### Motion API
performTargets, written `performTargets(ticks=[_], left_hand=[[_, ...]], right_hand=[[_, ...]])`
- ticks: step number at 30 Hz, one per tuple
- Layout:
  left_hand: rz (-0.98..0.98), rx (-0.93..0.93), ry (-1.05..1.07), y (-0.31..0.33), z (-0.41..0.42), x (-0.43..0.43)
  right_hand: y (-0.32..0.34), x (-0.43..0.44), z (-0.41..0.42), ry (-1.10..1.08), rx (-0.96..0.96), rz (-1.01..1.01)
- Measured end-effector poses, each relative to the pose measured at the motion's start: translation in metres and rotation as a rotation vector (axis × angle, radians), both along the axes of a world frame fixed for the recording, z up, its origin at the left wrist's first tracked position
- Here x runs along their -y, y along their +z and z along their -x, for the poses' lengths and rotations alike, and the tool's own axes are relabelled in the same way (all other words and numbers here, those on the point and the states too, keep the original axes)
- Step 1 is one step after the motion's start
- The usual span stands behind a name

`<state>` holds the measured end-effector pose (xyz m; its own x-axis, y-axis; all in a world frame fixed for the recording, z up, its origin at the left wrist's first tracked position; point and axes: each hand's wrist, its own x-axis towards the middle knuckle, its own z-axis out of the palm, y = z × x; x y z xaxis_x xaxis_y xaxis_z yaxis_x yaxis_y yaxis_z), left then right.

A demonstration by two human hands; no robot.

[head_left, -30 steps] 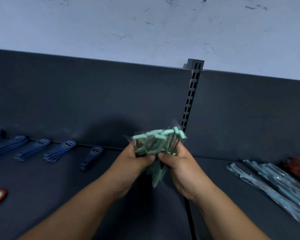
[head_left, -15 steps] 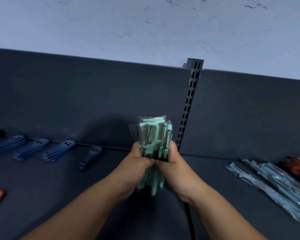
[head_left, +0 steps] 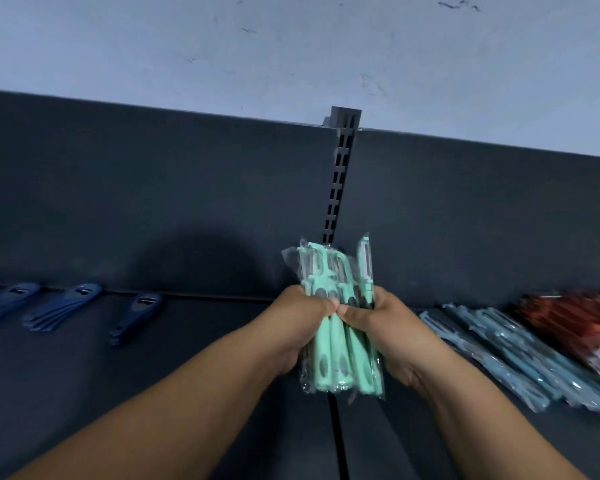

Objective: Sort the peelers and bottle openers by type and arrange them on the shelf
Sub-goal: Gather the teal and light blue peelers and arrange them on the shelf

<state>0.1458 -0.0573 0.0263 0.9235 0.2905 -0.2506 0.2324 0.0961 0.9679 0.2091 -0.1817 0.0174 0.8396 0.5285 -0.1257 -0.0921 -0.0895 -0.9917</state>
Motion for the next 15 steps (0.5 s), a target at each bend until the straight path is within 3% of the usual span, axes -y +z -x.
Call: performTargets(ticks=[4, 7, 9, 15], left_hand=[[-0.041, -0.064, -0.045, -0.01, -0.026, 0.021], [-0.553, -0.243, -0.064, -0.027, -0.034, 0.028], [-0.858, -0.341, -0.019, -0.034, -0.033, 0.032], [-0.983, -0.227, -0.041, -0.046, -0.032, 0.04]], right_hand=[[-0.006, 0.024, -0.023, -0.018, -0.033, 0.098], [-0.018, 0.036, -0.028, -0.076, 0.213, 0.442], [-0.025, 0.042, -0.027, -0.062, 0.337, 0.544], [-0.035, 0.055, -0.015, 0.139, 0.476, 0.867]])
